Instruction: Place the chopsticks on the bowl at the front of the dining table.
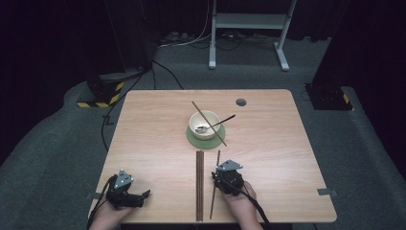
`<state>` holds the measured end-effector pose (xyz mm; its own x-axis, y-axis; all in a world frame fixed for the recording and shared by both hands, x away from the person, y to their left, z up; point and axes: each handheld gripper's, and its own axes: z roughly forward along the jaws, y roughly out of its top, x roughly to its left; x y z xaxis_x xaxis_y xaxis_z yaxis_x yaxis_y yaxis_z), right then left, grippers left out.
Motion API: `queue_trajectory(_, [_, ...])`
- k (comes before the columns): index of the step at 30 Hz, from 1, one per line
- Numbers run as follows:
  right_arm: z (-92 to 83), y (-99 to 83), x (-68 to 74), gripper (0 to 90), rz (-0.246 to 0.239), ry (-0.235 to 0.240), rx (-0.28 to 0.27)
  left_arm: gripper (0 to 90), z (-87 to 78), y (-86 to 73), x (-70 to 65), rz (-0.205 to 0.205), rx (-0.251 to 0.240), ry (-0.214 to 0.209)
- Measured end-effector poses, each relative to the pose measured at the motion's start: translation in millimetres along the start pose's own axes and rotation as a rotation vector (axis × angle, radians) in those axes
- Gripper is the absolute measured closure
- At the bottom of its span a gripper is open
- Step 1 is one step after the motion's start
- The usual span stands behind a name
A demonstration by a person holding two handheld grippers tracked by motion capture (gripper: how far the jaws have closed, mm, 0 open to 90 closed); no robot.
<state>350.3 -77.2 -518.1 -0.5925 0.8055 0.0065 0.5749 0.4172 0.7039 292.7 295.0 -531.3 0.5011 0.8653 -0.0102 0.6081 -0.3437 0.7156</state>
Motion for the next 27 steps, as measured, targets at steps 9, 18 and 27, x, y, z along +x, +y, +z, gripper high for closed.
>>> queue_trajectory(9, [-4.9,-5.2,-11.9,79.2,0.031,-0.020,-0.008,1.7,0.1,-0.1,-0.1,-0.001,-0.001,0.000])
queue_trajectory(18, [-6.9,-7.0,-14.8,82.2,0.028,-0.022,-0.005,1.7,0.0,-0.1,-0.1,-0.001,-0.001,0.001])
queue_trajectory(27, [-7.9,-6.8,-14.3,79.7,0.017,-0.026,0.006,2.0,-0.2,-0.1,-0.2,0.001,0.000,0.001])
